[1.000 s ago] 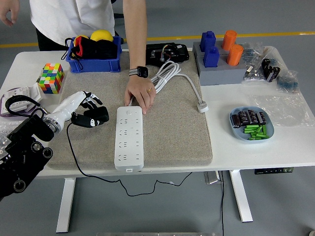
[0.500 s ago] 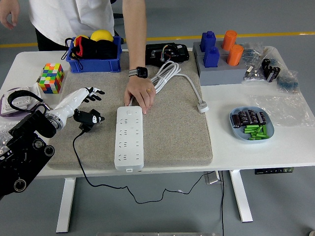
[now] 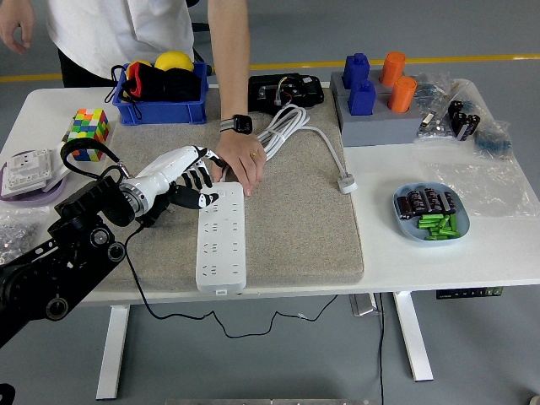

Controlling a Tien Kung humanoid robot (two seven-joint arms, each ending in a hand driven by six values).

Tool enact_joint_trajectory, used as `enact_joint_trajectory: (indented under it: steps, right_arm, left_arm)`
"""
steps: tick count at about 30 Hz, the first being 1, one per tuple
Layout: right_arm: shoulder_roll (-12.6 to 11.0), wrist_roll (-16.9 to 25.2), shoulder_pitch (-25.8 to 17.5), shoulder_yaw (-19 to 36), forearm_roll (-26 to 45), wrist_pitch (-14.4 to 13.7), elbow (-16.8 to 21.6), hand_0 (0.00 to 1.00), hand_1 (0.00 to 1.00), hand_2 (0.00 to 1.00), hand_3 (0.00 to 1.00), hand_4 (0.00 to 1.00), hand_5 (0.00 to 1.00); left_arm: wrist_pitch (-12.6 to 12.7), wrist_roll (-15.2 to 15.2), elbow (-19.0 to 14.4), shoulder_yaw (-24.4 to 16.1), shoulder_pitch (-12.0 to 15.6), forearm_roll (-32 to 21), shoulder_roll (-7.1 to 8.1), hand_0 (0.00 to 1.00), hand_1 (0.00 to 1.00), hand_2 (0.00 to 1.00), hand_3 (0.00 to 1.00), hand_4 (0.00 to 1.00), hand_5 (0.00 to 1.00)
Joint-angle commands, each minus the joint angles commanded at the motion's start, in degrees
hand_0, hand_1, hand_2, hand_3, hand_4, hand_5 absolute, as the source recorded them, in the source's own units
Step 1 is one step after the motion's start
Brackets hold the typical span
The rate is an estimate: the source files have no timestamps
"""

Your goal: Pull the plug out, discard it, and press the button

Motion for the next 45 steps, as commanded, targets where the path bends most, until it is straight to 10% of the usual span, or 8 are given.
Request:
enact_joint_trajectory:
  steps: [1, 12, 45]
  right_arm:
    - [0.0, 0.0, 0.0, 0.0, 0.0, 0.0, 0.0, 0.701, 0.677, 0.659, 0.619, 0.715, 0.489]
    - [0.1, 0.5, 0.1, -0.1, 0.1, -0.4, 0.0, 0.702, 0.677, 0.659, 0.618, 0.716, 0.49]
    - [-0.2, 0.5, 0.2, -0.9, 0.3, -0.4, 0.0, 0.699, 0.674, 0.657, 0.617, 0.713, 0.488]
  left_arm:
    - [-0.6, 1.1, 0.1, 0.4, -0.4, 0.2, -0.2, 0.04, 0.033, 0.134, 0.628, 0.211, 0.002]
    - [-5.5, 10.4, 3.2, 5.1, -3.5, -0.1, -2.38, 0.036, 0.024, 0.132, 0.618, 0.126, 0.002]
    - [-2.5, 9.0, 8.1, 6.4, -5.0, 3.2, -4.04, 0.036, 0.017, 0.13, 0.62, 0.09, 0.002]
